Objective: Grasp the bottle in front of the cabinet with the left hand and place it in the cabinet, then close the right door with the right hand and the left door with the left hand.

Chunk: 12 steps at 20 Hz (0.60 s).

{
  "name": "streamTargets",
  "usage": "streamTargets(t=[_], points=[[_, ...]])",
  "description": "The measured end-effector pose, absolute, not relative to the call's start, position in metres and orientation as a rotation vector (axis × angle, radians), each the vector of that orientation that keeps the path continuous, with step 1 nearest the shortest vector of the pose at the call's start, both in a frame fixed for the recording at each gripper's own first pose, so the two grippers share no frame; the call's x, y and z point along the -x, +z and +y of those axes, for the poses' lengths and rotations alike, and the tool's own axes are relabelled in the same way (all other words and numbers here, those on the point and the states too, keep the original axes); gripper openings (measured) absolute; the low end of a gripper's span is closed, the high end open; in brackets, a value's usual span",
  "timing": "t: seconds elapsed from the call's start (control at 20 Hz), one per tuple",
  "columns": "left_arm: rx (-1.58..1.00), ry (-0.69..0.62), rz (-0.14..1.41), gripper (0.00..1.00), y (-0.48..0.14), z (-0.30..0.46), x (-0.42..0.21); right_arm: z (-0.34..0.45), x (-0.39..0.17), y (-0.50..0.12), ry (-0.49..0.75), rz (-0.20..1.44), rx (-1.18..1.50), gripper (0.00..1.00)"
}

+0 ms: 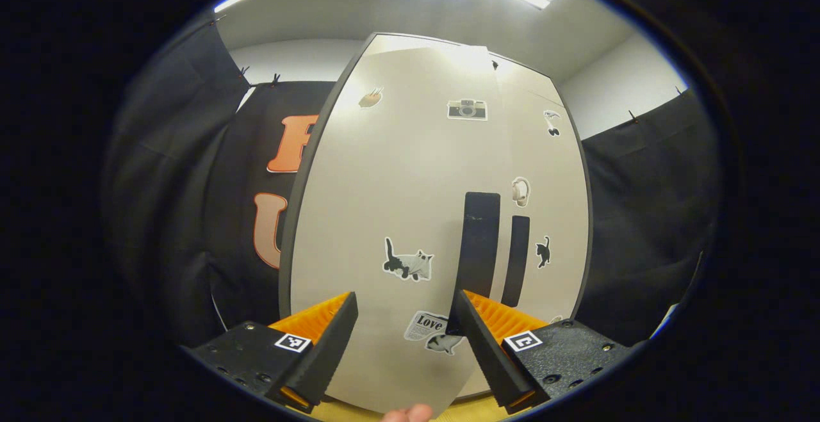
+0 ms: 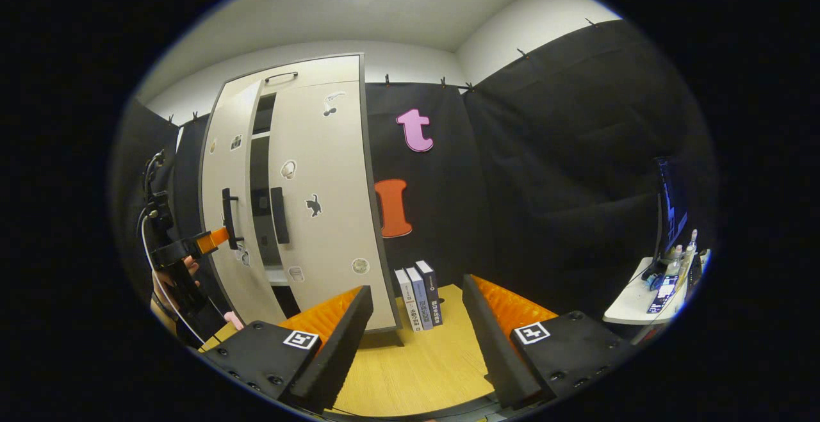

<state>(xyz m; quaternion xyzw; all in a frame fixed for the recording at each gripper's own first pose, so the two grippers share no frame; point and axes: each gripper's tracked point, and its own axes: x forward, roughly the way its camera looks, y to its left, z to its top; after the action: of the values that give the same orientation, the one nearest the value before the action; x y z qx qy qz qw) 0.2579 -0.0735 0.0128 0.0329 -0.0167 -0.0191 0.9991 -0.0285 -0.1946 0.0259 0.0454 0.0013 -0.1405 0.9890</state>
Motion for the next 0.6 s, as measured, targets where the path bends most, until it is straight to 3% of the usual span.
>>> streamTargets(t=[0.6], points=[[-0.057, -0.014, -0.010, 0.95, 0.000, -0.084, -0.282, -0.199, 0.014, 0.018, -0.295, 0.009, -0.069, 0.95]])
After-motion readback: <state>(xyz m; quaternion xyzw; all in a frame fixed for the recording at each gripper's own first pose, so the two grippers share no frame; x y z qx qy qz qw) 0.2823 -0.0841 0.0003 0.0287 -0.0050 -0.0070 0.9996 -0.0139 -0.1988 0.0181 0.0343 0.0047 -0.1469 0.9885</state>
